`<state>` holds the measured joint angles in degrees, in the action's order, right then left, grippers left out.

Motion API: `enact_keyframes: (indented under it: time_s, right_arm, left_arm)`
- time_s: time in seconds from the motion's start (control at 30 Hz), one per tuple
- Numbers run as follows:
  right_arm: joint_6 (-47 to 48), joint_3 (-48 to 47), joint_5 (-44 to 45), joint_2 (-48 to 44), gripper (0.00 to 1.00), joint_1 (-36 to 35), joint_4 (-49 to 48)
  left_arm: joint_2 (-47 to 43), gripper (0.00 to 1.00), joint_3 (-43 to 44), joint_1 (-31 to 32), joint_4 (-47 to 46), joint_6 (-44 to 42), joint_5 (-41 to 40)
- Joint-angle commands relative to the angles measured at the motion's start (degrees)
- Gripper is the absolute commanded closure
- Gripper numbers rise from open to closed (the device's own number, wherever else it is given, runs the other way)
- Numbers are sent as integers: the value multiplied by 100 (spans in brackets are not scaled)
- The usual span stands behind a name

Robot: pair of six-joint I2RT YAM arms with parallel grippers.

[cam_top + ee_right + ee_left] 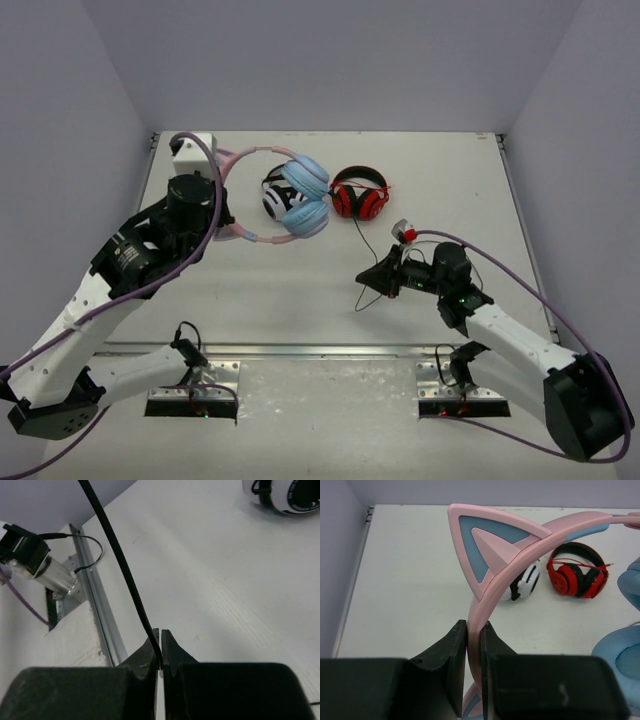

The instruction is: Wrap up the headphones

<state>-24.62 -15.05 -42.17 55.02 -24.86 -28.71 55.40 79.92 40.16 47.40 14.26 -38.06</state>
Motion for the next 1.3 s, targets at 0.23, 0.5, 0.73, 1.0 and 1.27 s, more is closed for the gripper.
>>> enact_keyframes:
  time_s: [0.23, 0.5, 0.73, 1.0, 1.27]
  right_arm:
    - [695, -348, 1897, -739, 99, -19, 1139]
    - [1591, -1553, 3903, -950, 99, -19, 2765]
    - [2190, -2335, 3171, -1002, 99, -19, 2810]
    - [2240, -3073, 1385, 95, 99, -544, 3019]
    - [2761, -4100, 3632, 1281, 99, -1688, 4039]
  left_arm:
    - [-222, 100, -1030, 18, -1108, 25, -1826]
    - [322, 100, -1742, 18, -1610, -898, -1539]
    - [630, 100, -2138, 184, -1882, -1382, 837]
    - [1070, 100, -2165, 728, -1875, -1556, 2338]
    - [1149, 100, -2174, 1152, -1795, -1558, 2374]
